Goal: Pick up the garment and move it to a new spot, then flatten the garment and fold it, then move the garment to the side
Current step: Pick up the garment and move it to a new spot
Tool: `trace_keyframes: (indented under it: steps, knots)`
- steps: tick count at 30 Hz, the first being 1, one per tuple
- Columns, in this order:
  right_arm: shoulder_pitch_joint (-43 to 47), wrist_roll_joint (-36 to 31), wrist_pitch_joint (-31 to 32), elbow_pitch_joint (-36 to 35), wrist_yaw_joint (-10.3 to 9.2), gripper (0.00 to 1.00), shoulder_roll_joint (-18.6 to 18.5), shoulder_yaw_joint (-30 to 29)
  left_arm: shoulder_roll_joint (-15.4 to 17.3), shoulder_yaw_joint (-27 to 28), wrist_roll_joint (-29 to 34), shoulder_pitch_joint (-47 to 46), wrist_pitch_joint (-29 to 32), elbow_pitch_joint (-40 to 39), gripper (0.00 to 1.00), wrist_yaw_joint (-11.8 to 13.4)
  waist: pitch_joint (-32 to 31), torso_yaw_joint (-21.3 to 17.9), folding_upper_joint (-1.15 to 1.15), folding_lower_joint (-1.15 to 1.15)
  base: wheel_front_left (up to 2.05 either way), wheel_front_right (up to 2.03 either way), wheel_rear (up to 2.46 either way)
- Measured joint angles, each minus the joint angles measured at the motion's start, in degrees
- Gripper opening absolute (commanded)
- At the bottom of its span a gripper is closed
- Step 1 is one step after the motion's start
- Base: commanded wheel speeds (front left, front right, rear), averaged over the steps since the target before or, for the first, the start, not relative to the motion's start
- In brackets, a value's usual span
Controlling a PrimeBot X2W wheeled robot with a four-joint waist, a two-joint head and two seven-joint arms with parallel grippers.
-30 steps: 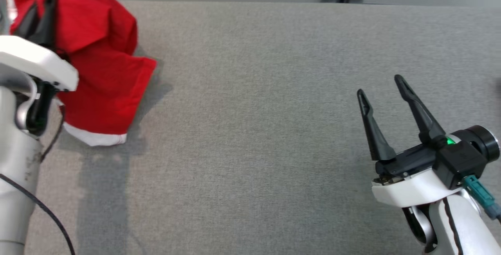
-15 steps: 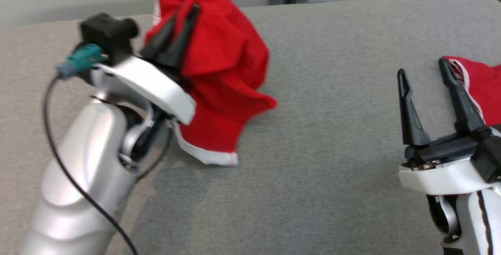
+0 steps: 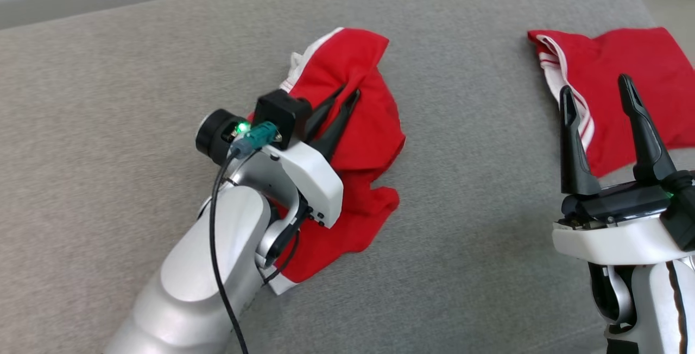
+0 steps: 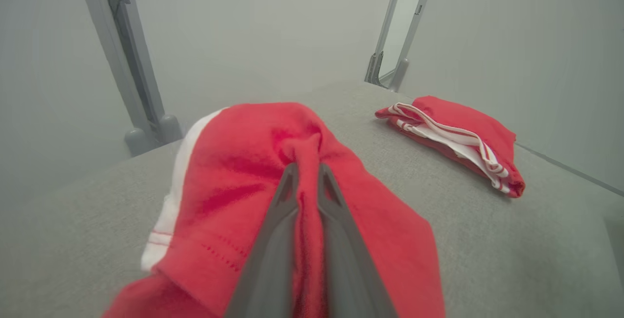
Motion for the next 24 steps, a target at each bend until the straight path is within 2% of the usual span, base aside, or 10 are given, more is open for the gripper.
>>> trace_keyframes:
  steps: [1, 3, 4, 5, 11, 16, 24]
  knots:
    - [0.01, 0.09, -0.01, 0.12, 0.01, 1.0, 0.12, -0.22, -0.23, -0.42, 0.3, -0.01, -0.48, 1.29, 0.0, 0.0, 0.32, -0.63, 0.0, 0.0, 0.0, 0.0, 0.0]
    - [0.07, 0.12, 0.0, 0.21, 0.0, 1.0, 0.25, -0.43, -0.49, -1.0, 0.91, -0.02, -1.58, 3.63, 0.86, 0.1, 0.82, -1.64, 0.0, 0.0, 0.0, 0.0, 0.0]
    - [0.13, 0.12, 0.0, 0.3, 0.0, 1.0, 0.35, -0.51, -0.62, -1.19, 1.33, -0.07, -2.23, 4.59, 0.86, 0.31, 0.99, -1.99, 0.0, 0.0, 0.0, 0.0, 0.0]
    - [0.16, 0.11, 0.0, 0.37, 0.0, 1.0, 0.46, -0.56, -0.77, -1.23, 1.38, -0.12, -2.76, 5.45, 1.0, 0.34, 1.07, -2.22, 0.0, 0.0, 0.0, 0.0, 0.0]
    - [0.3, -0.33, 0.0, 0.68, 0.0, 1.0, 0.66, -1.0, -1.09, -1.07, 0.98, -0.81, -6.01, 8.13, 1.0, -0.07, -0.26, -1.24, 0.0, 0.0, 0.0, 0.0, 0.0]
    - [0.6, -0.82, -0.01, 0.97, 0.01, 1.0, 0.6, -0.53, -0.11, 0.31, 0.32, -0.57, -9.34, 7.59, 1.0, 0.03, -2.16, 0.85, 0.0, 0.0, 0.0, 0.0, 0.0]
    - [2.65, -0.96, -0.01, 1.25, 0.01, 1.0, -0.92, 0.14, 3.52, 5.15, -1.57, 4.65, -14.72, 2.98, 1.0, 3.09, -6.02, 5.6, 0.0, 0.0, 0.0, 0.0, 0.0]
